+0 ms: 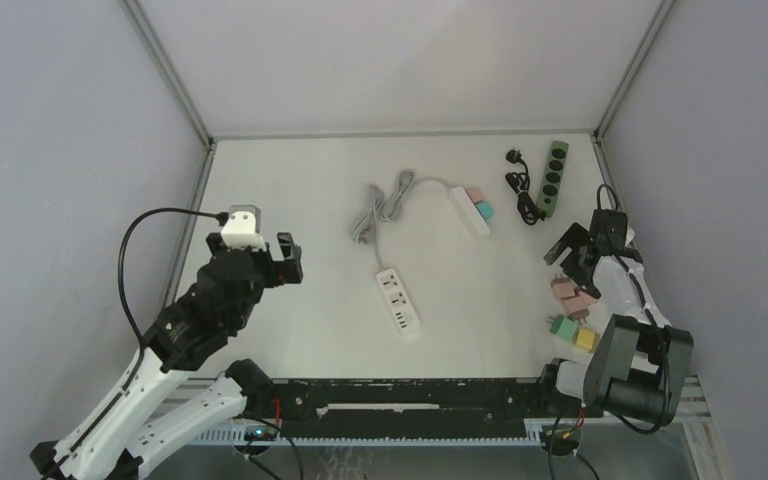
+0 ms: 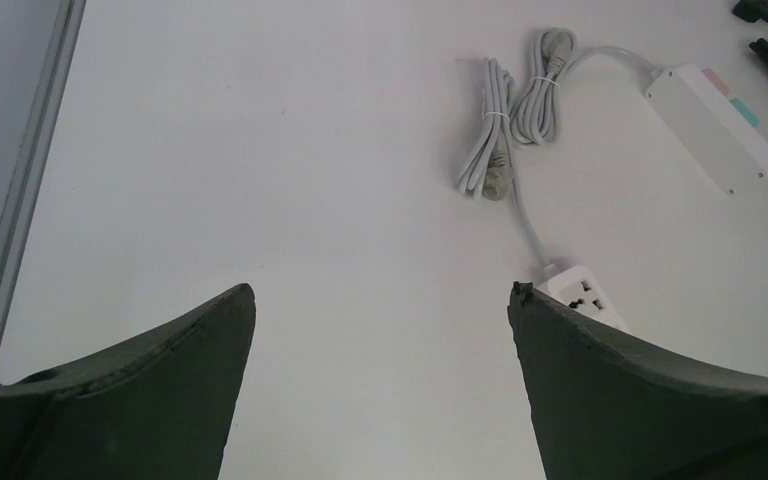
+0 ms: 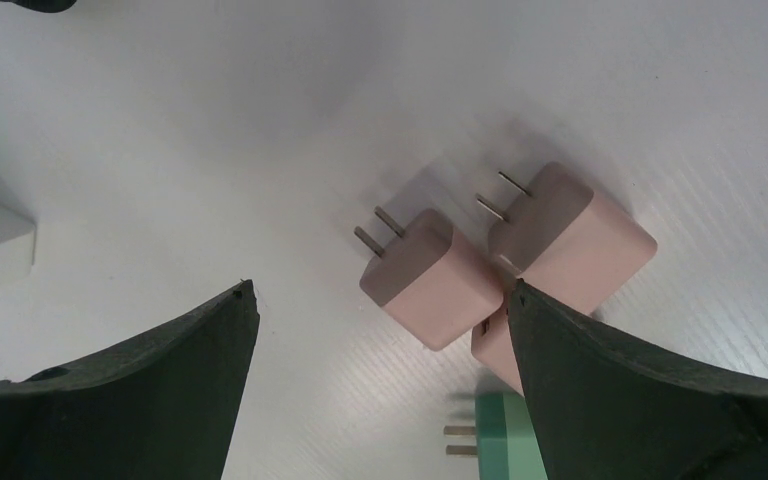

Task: Insert the plug
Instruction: Move the plug to the center of the board.

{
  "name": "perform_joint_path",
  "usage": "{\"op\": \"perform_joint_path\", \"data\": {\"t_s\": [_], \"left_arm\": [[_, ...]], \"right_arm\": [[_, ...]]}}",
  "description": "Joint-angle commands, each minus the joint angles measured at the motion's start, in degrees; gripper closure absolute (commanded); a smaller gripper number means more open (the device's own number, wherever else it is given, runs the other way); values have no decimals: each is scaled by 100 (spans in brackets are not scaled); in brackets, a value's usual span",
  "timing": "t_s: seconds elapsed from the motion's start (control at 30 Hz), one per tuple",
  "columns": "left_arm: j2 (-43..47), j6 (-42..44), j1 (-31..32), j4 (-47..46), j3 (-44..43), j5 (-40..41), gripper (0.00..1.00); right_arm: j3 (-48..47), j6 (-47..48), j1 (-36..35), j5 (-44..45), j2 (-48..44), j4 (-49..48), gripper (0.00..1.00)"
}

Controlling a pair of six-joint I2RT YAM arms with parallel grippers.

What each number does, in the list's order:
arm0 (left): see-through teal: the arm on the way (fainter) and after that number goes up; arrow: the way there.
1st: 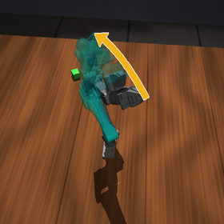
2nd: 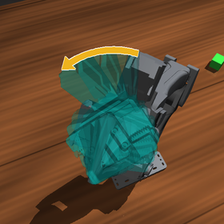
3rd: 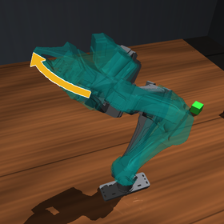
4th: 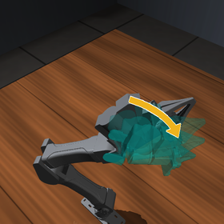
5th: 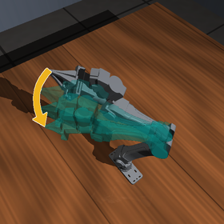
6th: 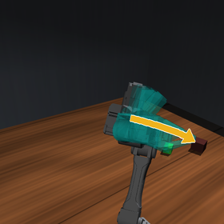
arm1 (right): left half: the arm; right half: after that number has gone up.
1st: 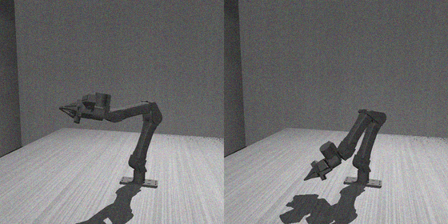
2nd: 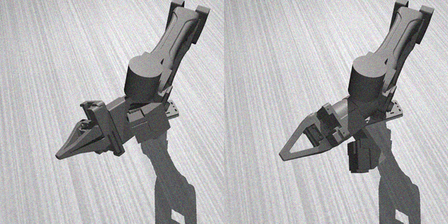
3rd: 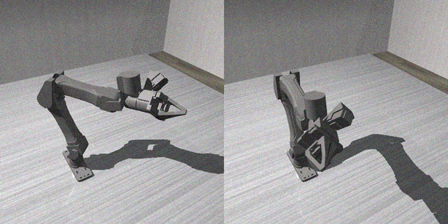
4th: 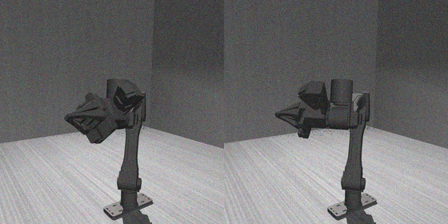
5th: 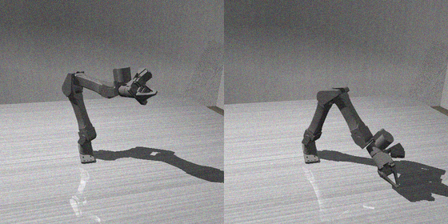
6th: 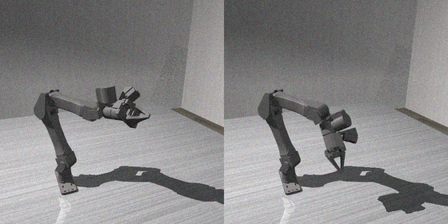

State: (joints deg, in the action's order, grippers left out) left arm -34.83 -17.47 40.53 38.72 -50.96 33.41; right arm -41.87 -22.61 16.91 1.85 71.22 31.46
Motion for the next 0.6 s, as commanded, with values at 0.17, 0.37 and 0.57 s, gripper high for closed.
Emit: {"op": "perform_joint_path", "data": {"t_s": [0.17,0.37,0.57], "left_arm": [[11,129,41,-136,97,139,0],[5,122,34,-138,96,135,0],[21,118,25,-128,102,157,0]], "right_arm": [[-225,42,-92,-12,423,-464,0],[-219,-102,-808,-181,465,-384,1],[-223,-354,-1666,-227,323,-476,2]]}}
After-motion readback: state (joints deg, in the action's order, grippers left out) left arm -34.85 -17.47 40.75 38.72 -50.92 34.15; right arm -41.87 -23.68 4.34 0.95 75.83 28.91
